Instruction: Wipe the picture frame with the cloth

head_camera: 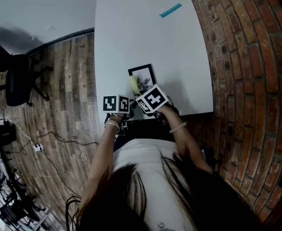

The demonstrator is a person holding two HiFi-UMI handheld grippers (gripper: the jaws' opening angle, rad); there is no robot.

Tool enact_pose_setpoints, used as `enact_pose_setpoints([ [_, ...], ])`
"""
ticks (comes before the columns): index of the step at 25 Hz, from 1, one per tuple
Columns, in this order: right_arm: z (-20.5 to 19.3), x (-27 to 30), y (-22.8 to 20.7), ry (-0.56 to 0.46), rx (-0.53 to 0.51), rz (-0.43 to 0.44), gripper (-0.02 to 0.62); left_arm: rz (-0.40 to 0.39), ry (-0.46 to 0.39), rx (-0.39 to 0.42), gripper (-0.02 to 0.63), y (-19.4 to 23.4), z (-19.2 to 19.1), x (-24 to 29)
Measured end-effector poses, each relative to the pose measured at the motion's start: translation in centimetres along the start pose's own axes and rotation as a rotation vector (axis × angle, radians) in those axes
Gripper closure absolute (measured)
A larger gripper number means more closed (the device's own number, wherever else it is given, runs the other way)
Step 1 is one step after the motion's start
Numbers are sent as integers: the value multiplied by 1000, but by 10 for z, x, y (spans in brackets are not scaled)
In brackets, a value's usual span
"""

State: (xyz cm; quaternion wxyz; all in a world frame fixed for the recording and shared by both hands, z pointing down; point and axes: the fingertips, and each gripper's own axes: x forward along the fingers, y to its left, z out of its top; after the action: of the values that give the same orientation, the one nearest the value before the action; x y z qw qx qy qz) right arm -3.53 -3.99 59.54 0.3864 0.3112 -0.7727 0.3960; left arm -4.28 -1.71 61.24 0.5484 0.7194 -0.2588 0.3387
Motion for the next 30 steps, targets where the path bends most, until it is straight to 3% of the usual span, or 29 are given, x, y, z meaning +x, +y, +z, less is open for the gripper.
enact_pose_setpoints([
  [19, 8, 10, -4, 26, -34, 24, 555, 3, -3, -8, 528, 1, 2, 1],
  [30, 21, 7, -14, -10, -5, 1, 555, 1, 4, -9, 528, 1, 0, -1],
])
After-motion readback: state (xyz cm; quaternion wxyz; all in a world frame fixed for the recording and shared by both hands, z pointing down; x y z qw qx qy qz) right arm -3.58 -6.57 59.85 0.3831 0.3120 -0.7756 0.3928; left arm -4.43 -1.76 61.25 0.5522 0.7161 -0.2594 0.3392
